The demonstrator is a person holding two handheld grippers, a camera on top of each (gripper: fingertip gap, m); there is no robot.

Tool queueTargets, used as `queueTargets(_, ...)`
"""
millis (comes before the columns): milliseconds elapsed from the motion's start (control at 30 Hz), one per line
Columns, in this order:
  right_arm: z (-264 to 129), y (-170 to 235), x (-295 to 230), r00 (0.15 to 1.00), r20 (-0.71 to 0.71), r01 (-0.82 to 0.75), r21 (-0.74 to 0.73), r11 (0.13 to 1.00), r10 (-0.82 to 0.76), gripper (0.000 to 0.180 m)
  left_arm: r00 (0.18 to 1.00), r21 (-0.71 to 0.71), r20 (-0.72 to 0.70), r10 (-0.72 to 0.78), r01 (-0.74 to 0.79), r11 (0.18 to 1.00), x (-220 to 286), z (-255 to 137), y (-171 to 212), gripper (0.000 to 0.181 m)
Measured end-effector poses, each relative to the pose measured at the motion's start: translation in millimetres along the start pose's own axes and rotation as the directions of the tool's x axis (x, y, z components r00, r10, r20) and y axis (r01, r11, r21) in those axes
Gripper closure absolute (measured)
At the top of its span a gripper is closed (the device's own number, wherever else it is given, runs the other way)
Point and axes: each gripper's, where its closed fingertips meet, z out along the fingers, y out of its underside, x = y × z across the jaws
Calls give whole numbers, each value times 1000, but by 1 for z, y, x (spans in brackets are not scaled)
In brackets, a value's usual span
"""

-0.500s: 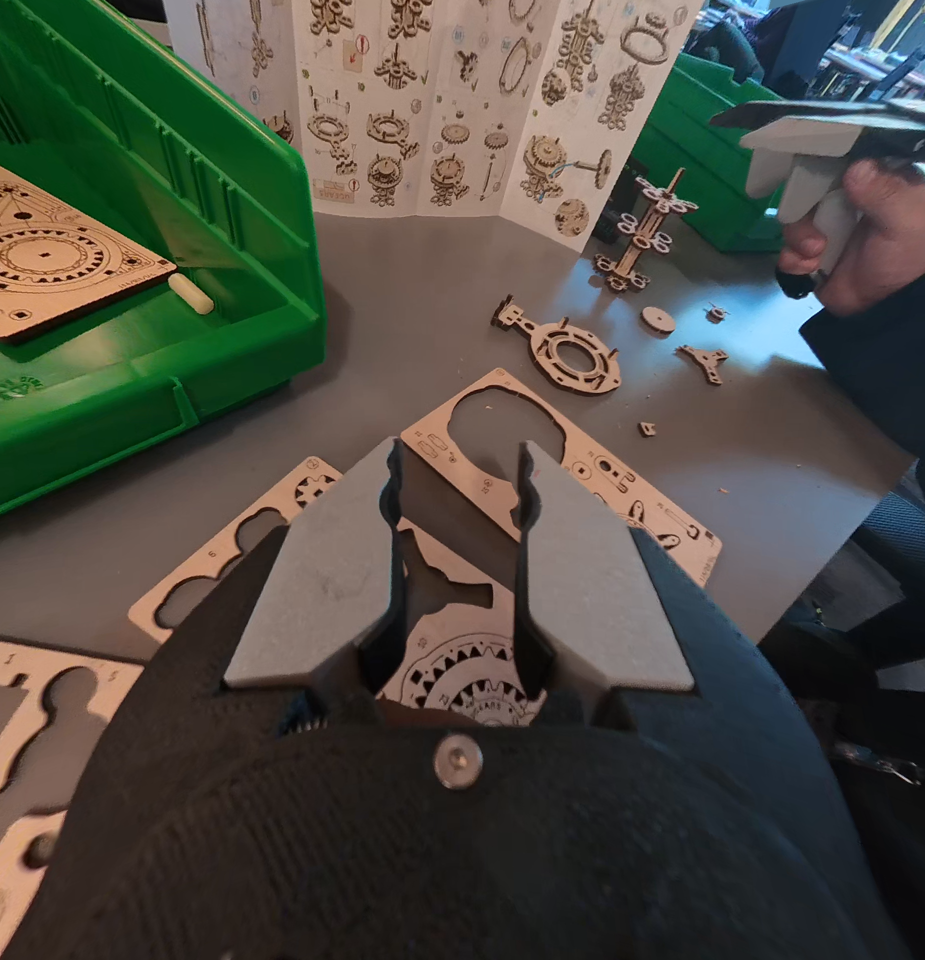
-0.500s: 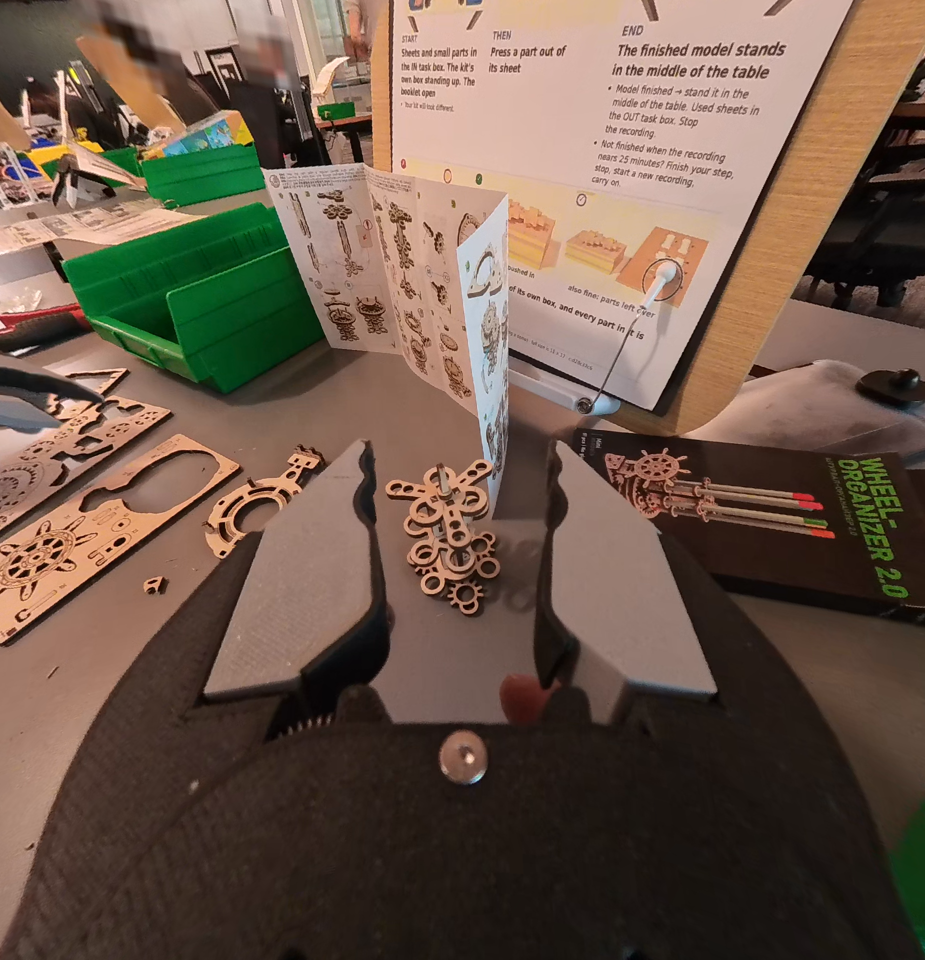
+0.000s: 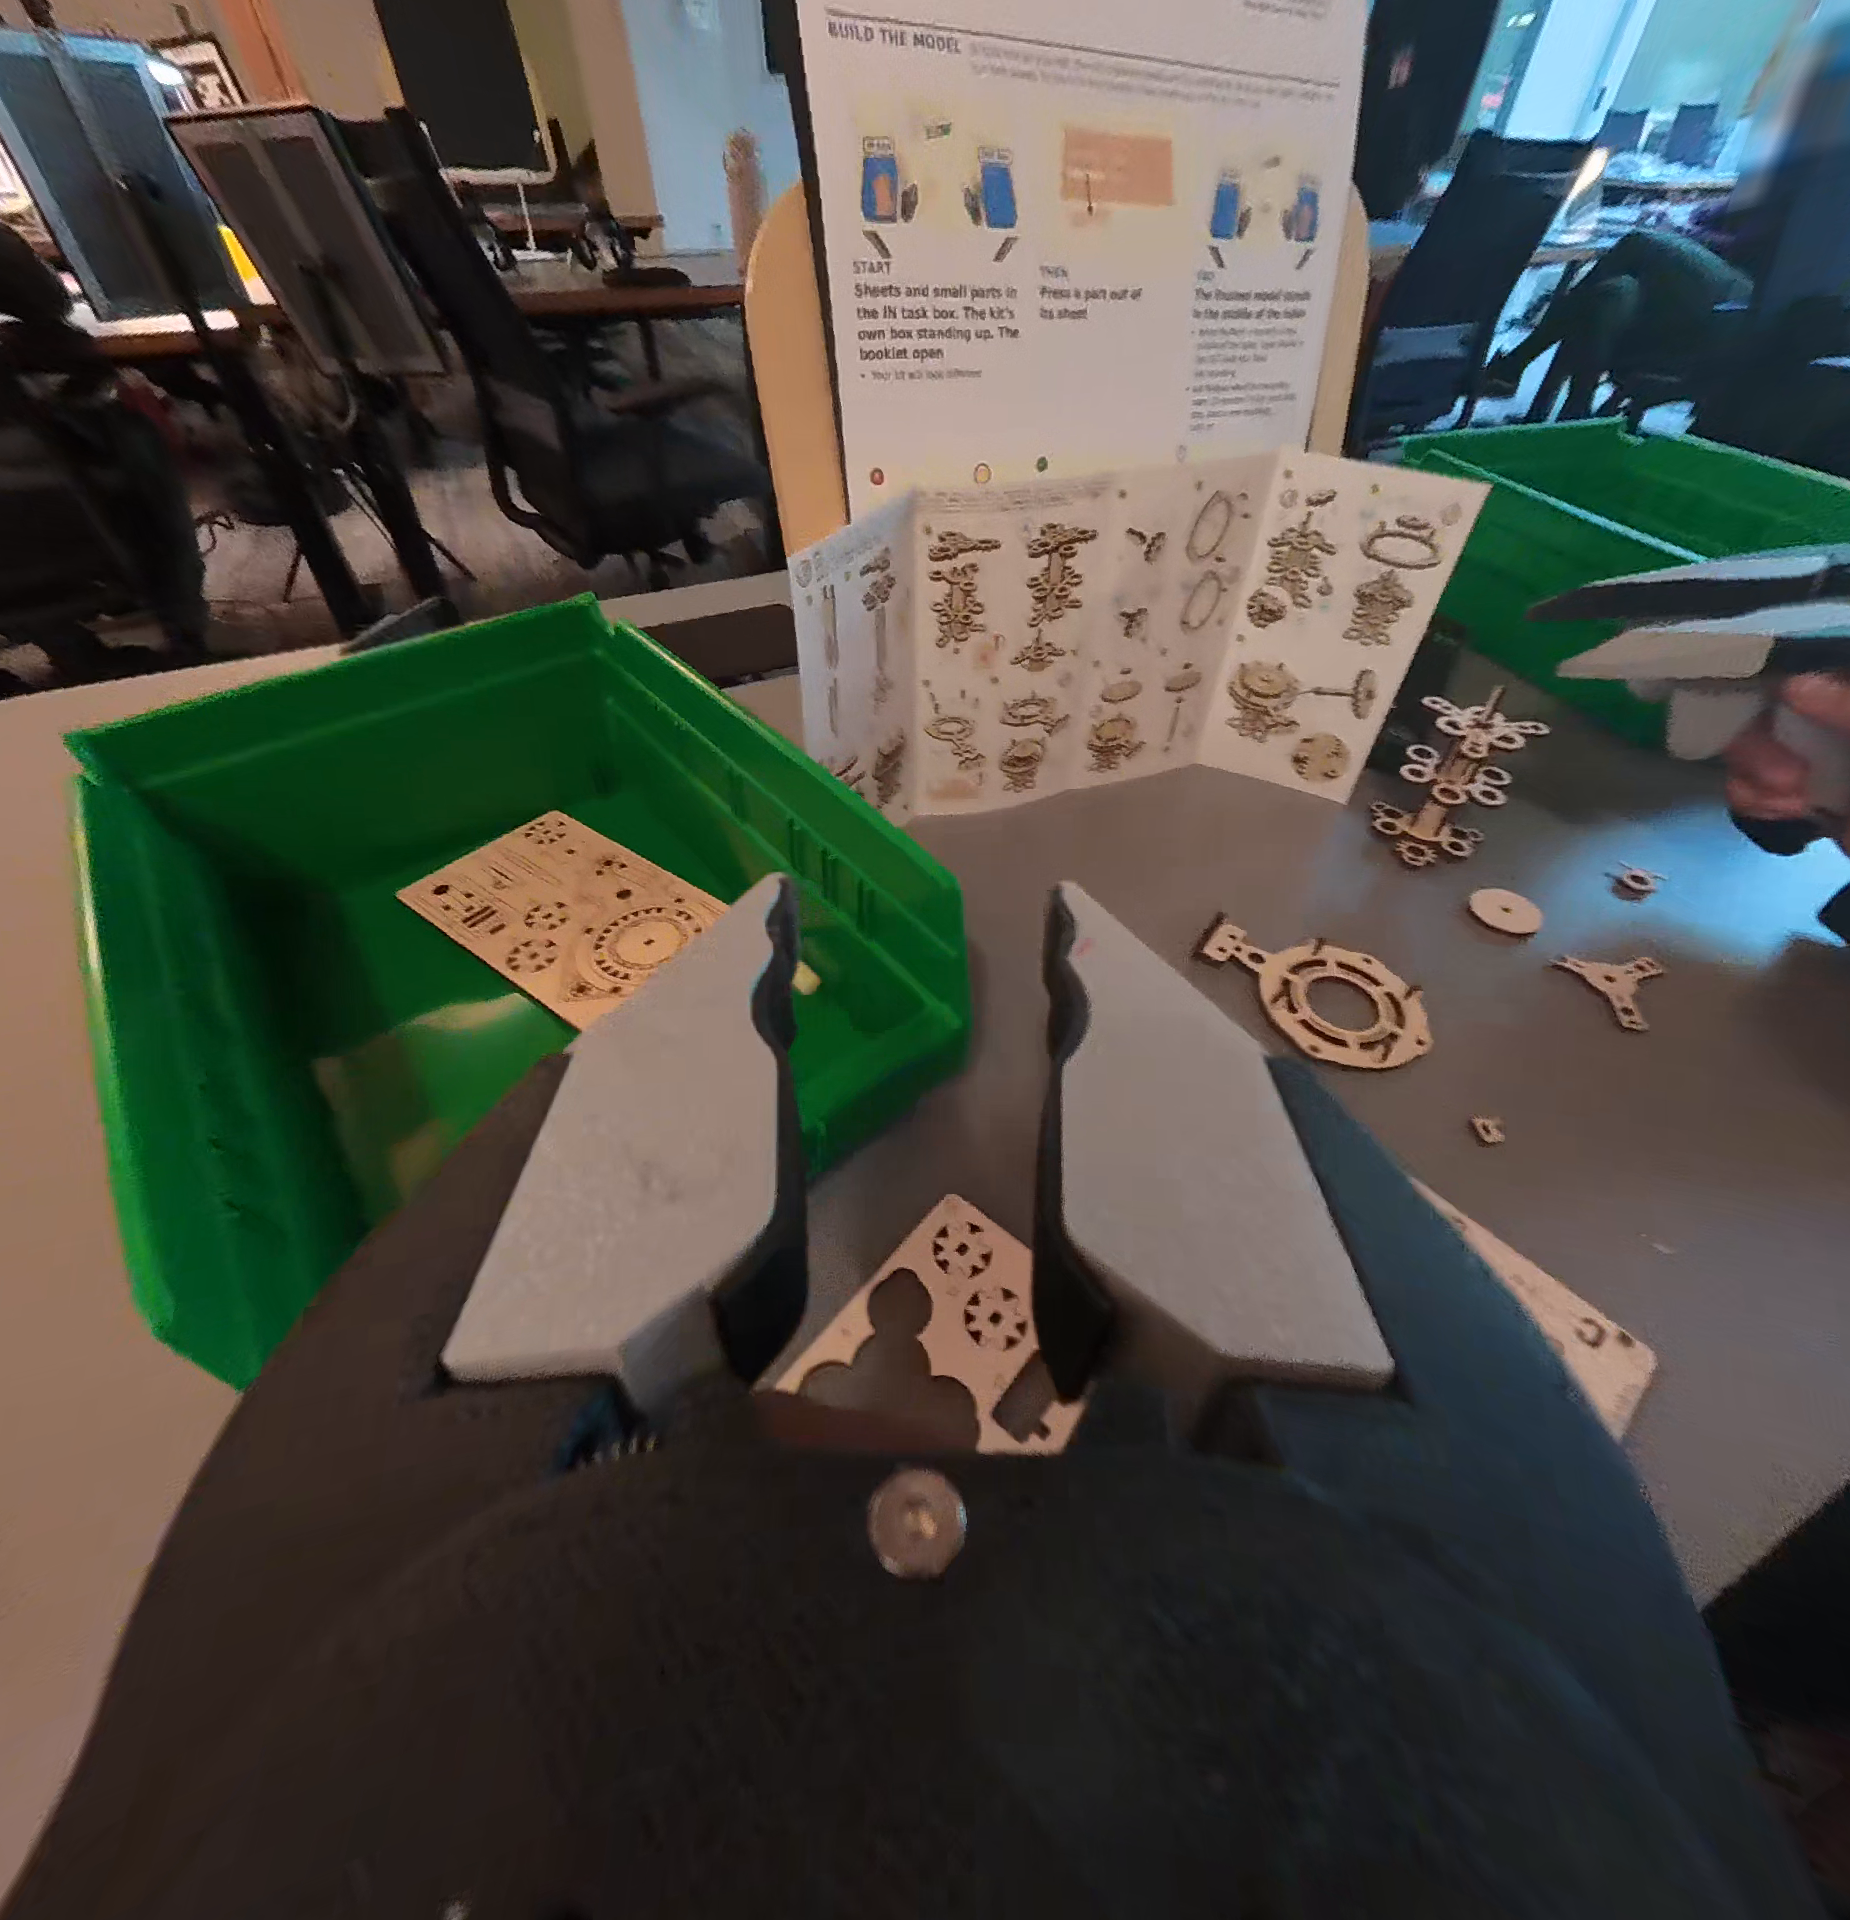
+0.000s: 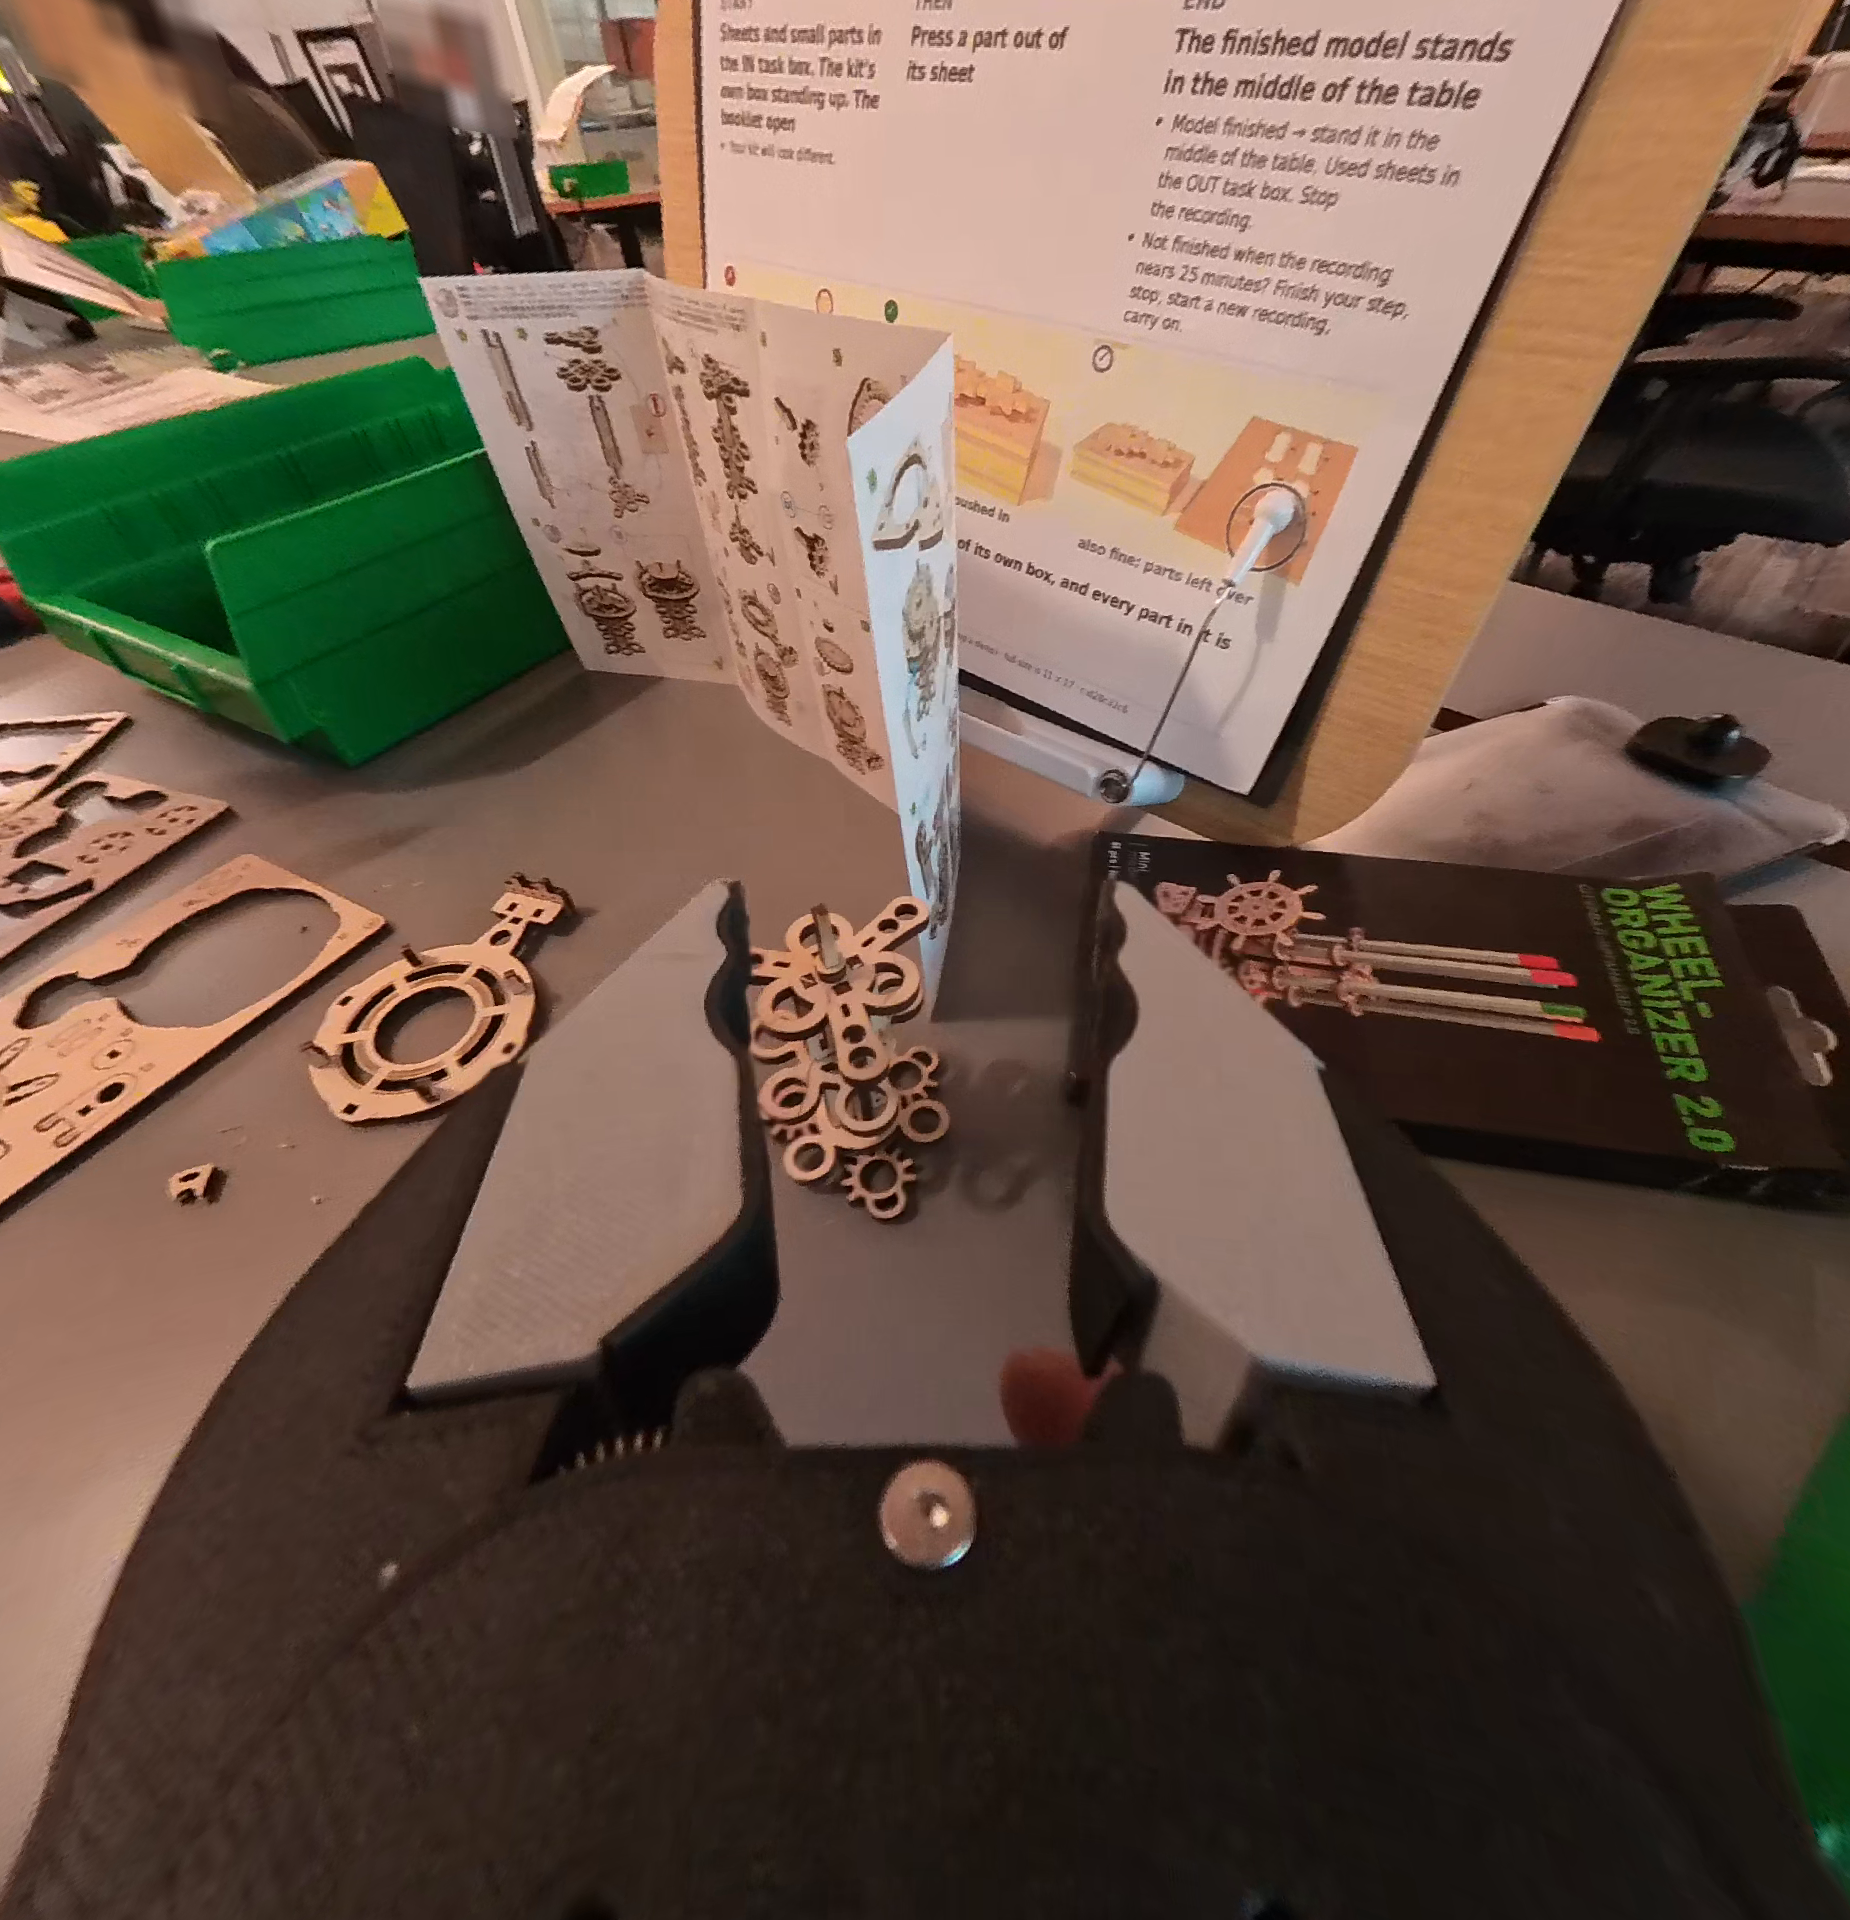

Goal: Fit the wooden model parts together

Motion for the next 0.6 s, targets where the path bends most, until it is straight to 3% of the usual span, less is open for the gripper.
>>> queueTargets(600,-3,-2,17,993,-109,40,45,998,-35,117,998,-32,-9,67,-67,997,6,11,6,141)
